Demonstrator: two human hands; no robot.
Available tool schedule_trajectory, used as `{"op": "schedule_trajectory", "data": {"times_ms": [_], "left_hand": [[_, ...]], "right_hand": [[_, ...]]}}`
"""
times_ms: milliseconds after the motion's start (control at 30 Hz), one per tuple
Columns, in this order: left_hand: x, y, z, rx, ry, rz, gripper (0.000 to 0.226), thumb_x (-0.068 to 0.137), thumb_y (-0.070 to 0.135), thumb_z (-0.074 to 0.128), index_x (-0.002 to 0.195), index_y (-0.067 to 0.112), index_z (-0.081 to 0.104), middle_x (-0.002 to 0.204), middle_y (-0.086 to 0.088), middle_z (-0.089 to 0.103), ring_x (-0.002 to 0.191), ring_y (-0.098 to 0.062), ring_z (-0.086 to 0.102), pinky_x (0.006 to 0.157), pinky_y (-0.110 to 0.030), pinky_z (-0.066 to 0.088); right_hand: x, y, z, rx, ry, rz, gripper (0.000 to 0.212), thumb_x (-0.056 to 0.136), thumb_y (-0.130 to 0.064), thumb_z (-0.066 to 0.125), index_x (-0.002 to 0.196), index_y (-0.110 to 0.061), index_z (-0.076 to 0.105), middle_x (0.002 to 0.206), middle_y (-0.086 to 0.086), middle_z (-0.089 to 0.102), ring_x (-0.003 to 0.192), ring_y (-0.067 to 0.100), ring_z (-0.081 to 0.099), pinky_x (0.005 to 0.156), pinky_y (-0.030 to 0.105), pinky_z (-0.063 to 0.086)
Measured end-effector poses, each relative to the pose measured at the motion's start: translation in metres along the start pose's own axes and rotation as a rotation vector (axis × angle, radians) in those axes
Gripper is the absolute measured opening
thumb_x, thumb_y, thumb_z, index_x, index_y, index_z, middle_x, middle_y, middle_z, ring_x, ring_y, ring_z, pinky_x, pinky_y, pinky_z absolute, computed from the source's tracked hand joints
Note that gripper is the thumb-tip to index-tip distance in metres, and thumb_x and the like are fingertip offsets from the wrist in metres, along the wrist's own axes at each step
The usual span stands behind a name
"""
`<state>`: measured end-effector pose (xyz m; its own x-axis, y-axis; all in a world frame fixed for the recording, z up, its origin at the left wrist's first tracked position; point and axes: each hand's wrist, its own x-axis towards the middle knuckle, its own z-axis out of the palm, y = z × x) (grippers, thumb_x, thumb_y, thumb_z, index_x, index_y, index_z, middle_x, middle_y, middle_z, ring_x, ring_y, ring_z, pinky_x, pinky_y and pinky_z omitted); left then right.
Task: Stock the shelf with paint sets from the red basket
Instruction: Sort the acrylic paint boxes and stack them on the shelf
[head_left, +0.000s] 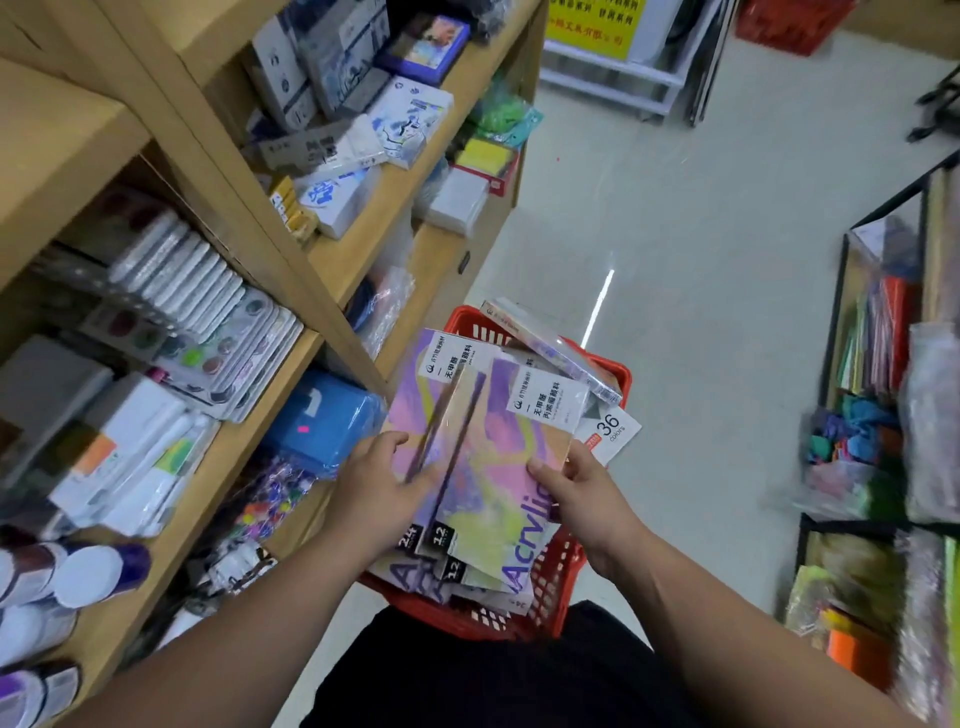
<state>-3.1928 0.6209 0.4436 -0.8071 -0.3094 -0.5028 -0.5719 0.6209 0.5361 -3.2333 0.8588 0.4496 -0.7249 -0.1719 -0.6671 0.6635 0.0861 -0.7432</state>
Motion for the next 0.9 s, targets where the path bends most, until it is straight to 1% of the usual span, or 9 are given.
{"op": "schedule_trajectory", "data": {"times_ms": [100, 233, 300, 367, 467, 533, 600, 733, 900], "left_hand": [[0.026, -0.012, -0.007, -0.024, 0.010, -0.078, 0.063, 0.095, 0.052, 0.063, 0.147, 0.019, 0.049, 0.149, -0.011, 0.045, 0.136, -0.033, 0.045, 0.113, -0.049, 0.039], [0.051, -0.022, -0.007, -0.172, -0.178, -0.187, 0.077, 0.095, 0.056, 0.063, 0.157, 0.016, 0.039, 0.162, -0.011, 0.037, 0.145, -0.033, 0.041, 0.118, -0.045, 0.035], [0.054, -0.022, -0.003, -0.185, -0.138, -0.138, 0.075, 0.095, 0.059, 0.061, 0.154, 0.016, 0.045, 0.161, -0.010, 0.039, 0.145, -0.031, 0.041, 0.117, -0.045, 0.034], [0.049, -0.012, -0.002, -0.149, -0.059, -0.050, 0.070, 0.093, 0.062, 0.060, 0.148, 0.019, 0.052, 0.154, -0.008, 0.042, 0.138, -0.029, 0.045, 0.114, -0.046, 0.039], [0.034, 0.005, 0.004, -0.294, -0.220, 0.010, 0.051, 0.092, 0.058, 0.065, 0.134, 0.029, 0.058, 0.140, -0.005, 0.055, 0.127, -0.025, 0.056, 0.105, -0.043, 0.046], [0.024, 0.010, 0.013, -0.376, -0.326, 0.000, 0.074, 0.082, 0.065, 0.072, 0.143, 0.029, 0.048, 0.143, 0.005, 0.055, 0.133, -0.020, 0.053, 0.110, -0.041, 0.043], [0.022, 0.012, 0.021, -0.335, -0.301, -0.007, 0.102, 0.064, 0.076, 0.079, 0.146, 0.031, 0.039, 0.145, 0.010, 0.053, 0.133, -0.019, 0.051, 0.112, -0.042, 0.042], [0.023, 0.019, 0.028, -0.244, -0.248, -0.068, 0.112, 0.064, 0.061, 0.089, 0.153, 0.027, 0.030, 0.155, 0.000, 0.044, 0.136, -0.027, 0.048, 0.108, -0.041, 0.044], [0.014, 0.018, 0.031, -0.405, -0.119, -0.129, 0.089, 0.068, 0.034, 0.094, 0.143, 0.025, 0.047, 0.129, -0.001, 0.066, 0.112, -0.021, 0.065, 0.096, -0.040, 0.055]], "right_hand": [[0.006, 0.012, 0.000, -0.026, 0.144, 0.081, 0.013, 0.103, -0.020, 0.062, 0.116, -0.015, 0.061, 0.096, 0.007, 0.076, 0.071, 0.013, 0.075, 0.059, 0.034, 0.060], [0.016, 0.021, 0.001, -0.171, 0.267, 0.163, 0.018, 0.100, -0.031, 0.065, 0.105, -0.013, 0.064, 0.098, 0.008, 0.075, 0.077, 0.020, 0.074, 0.072, 0.038, 0.062], [0.021, 0.024, 0.006, -0.199, 0.290, 0.192, 0.020, 0.099, -0.033, 0.064, 0.104, -0.015, 0.063, 0.102, 0.007, 0.074, 0.085, 0.023, 0.074, 0.076, 0.038, 0.061], [0.023, 0.026, 0.011, -0.194, 0.291, 0.219, 0.022, 0.099, -0.035, 0.063, 0.106, -0.014, 0.060, 0.103, 0.006, 0.072, 0.086, 0.024, 0.073, 0.070, 0.035, 0.058], [0.023, 0.029, 0.013, -0.129, 0.309, 0.227, 0.034, 0.094, -0.036, 0.071, 0.114, -0.018, 0.051, 0.107, 0.006, 0.070, 0.089, 0.026, 0.074, 0.077, 0.042, 0.062], [0.023, 0.030, 0.013, -0.070, 0.314, 0.257, 0.049, 0.089, -0.031, 0.079, 0.122, -0.019, 0.045, 0.110, 0.006, 0.069, 0.092, 0.030, 0.076, 0.083, 0.049, 0.063], [0.022, 0.030, 0.014, -0.090, 0.291, 0.255, 0.047, 0.087, -0.026, 0.082, 0.122, -0.012, 0.053, 0.108, 0.008, 0.073, 0.091, 0.028, 0.076, 0.084, 0.048, 0.063], [0.019, 0.029, 0.024, -0.123, 0.164, 0.208, 0.035, 0.088, -0.022, 0.081, 0.118, -0.012, 0.066, 0.104, 0.009, 0.078, 0.093, 0.026, 0.078, 0.091, 0.049, 0.062], [0.029, 0.015, 0.031, -0.250, 0.042, 0.113, 0.029, 0.089, -0.030, 0.074, 0.114, -0.018, 0.066, 0.104, 0.010, 0.075, 0.095, 0.031, 0.075, 0.093, 0.055, 0.059]]}}
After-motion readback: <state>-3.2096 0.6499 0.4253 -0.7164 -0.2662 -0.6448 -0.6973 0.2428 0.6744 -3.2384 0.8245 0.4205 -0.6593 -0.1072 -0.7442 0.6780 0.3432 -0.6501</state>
